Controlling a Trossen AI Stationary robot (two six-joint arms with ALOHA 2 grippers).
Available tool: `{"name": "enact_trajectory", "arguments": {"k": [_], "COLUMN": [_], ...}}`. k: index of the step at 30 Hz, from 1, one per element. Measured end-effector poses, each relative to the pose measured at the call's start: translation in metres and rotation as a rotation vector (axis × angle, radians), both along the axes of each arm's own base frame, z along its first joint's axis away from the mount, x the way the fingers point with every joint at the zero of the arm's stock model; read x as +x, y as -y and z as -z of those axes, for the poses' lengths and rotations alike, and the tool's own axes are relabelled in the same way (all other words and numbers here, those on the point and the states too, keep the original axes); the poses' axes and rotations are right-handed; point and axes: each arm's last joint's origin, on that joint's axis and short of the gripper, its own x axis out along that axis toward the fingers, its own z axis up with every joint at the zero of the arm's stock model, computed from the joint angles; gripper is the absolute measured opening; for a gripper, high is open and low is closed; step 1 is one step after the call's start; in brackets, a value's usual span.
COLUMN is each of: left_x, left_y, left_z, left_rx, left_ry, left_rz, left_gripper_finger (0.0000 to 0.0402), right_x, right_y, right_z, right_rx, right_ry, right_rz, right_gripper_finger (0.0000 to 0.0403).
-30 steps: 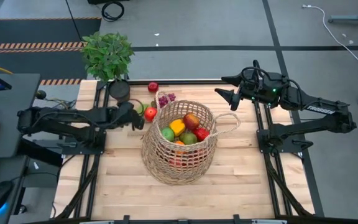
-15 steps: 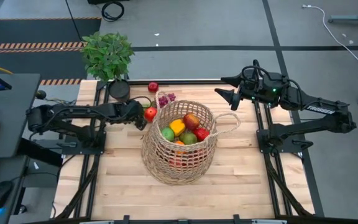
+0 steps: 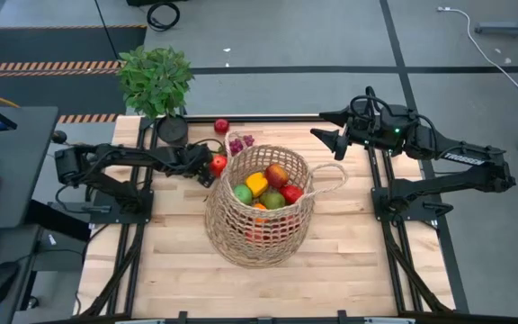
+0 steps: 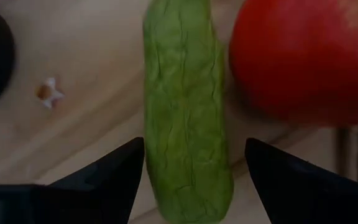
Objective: Build produce basket
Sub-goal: Put the green cucumber into the brown basket
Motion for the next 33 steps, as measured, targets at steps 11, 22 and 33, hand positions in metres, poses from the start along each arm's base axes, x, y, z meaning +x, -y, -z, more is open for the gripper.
{"name": "enact_trajectory", "arguments": {"k": [11, 22, 33], "left_x": [0.002, -0.008, -0.021], "left_y": [0.004, 0.017, 0.043], "left_z": [0.009, -0.013, -0.099], "left_rx": [-0.054, -0.094, 0.04], "left_ry": [-0.026, -0.047, 0.205], "left_rz": [-0.004, 0.006, 0.0], "left_gripper_finger": [0.0191, 0.0163, 0.0169], "right_x": [0.0, 0.0, 0.0], "right_y": [0.0, 0.0, 0.0], "right_z": [0.0, 0.0, -0.001], "right_rx": [-0.001, -0.002, -0.038], "right_ry": [0.0, -0.001, 0.0], "right_rz": [-0.001, -0.006, 0.0], "right_gripper_finger": [0.0349, 0.0349, 0.0349]}}
